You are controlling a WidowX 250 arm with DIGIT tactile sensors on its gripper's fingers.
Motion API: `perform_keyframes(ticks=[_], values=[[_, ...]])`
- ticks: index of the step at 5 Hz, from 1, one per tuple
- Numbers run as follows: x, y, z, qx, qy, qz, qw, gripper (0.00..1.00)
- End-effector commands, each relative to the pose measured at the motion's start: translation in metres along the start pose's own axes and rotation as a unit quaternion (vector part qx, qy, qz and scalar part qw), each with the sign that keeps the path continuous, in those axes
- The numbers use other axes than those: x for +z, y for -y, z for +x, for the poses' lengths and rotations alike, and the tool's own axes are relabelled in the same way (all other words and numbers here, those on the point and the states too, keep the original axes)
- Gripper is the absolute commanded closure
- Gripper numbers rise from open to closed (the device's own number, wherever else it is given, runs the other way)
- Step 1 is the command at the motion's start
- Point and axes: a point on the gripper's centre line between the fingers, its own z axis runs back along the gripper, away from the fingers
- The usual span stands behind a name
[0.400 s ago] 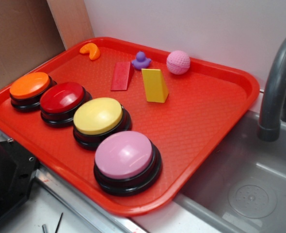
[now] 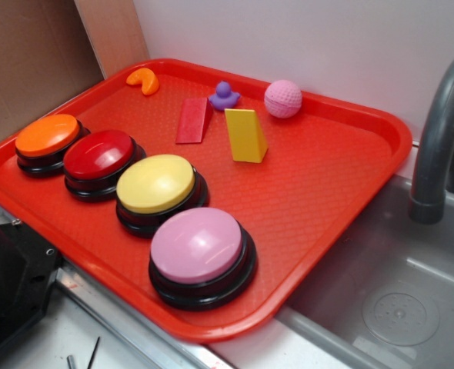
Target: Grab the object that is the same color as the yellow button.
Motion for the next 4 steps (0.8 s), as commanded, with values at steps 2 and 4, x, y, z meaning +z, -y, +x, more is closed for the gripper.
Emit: perform_keyframes(ticks=[2, 4], values=[[-0.04, 0.019, 0.055, 0.196, 0.083, -0.001, 0.977, 0.0], [-0.086, 0.041, 0.107, 0.265, 0.088, -0.004, 0.96, 0.0]])
